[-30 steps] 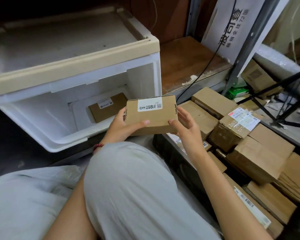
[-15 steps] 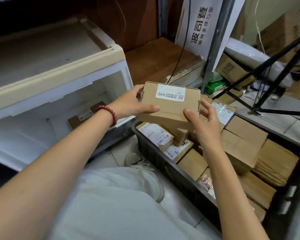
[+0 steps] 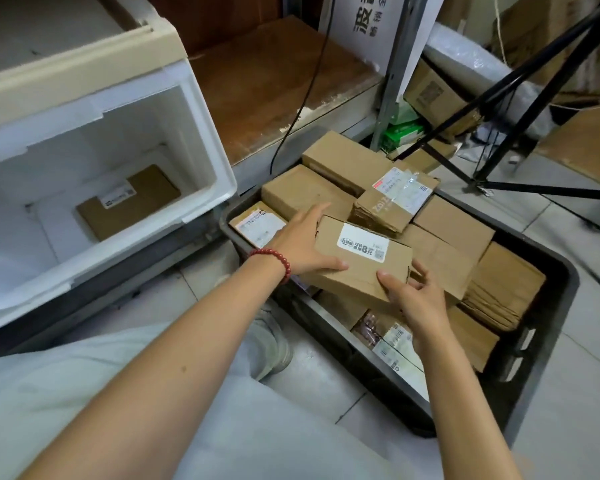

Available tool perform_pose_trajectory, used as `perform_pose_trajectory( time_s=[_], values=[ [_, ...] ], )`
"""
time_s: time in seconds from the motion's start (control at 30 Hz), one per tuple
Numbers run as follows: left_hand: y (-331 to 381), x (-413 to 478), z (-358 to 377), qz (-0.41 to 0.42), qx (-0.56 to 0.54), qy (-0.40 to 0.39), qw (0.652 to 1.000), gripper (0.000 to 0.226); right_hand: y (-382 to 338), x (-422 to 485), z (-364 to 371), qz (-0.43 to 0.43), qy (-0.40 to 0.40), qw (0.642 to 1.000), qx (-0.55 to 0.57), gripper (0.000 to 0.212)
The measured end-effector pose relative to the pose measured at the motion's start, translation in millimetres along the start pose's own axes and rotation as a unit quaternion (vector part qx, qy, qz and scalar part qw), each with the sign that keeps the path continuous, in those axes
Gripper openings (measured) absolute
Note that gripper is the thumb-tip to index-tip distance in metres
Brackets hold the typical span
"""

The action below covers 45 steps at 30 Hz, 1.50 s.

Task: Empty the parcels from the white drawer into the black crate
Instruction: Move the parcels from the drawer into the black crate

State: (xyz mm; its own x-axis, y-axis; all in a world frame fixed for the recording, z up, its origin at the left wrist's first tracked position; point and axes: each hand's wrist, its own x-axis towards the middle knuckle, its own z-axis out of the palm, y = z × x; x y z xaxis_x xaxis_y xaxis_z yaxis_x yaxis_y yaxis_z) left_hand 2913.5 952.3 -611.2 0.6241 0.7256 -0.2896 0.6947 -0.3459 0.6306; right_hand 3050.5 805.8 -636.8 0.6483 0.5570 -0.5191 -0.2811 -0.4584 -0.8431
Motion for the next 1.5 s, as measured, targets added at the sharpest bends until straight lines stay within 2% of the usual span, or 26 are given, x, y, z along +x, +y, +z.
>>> perform_pose_trajectory(
  time_s=[0.2, 0.33, 0.47, 0.7, 0.9, 1.0, 1.2, 1.37, 1.5],
  values=[
    [-6, -1, 39, -0.024, 0.015, -0.032, 0.999, 0.108, 17, 6, 1, 0.072, -0.008, 0.997, -0.011, 0.077],
    [-11, -1, 55, -0.034, 0.032, -0.045, 0.998, 0.105, 30, 14, 3, 0.106, 0.013, 0.994, -0.038, 0.087],
    [-20, -1, 58, -0.035, 0.050, -0.067, 0.996, 0.101, 44, 20, 11, 0.140, 0.011, 0.988, -0.068, 0.080],
    [-25, 3, 59, -0.024, 0.097, -0.072, 0.992, 0.092, 54, 24, 20, 0.151, -0.006, 0.985, -0.083, 0.080],
    [-28, 7, 59, -0.020, 0.112, -0.068, 0.991, 0.090, 56, 26, 15, 0.152, 0.006, 0.987, -0.055, 0.064],
    [-28, 7, 57, -0.028, 0.135, -0.065, 0.988, 0.088, 60, 29, 15, 0.153, 0.022, 0.987, -0.043, 0.065],
    [-26, 5, 57, 0.020, 0.322, -0.027, 0.946, 0.074, 73, 35, 20, 0.150, 0.035, 0.986, -0.066, 0.056],
    [-23, 8, 59, 0.034, 0.397, -0.021, 0.917, 0.066, 81, 45, 23, 0.129, 0.028, 0.983, -0.127, 0.065],
    [-18, 8, 59, 0.035, 0.433, -0.021, 0.900, 0.063, 83, 45, 23, 0.123, 0.053, 0.982, -0.134, 0.058]
  ],
)
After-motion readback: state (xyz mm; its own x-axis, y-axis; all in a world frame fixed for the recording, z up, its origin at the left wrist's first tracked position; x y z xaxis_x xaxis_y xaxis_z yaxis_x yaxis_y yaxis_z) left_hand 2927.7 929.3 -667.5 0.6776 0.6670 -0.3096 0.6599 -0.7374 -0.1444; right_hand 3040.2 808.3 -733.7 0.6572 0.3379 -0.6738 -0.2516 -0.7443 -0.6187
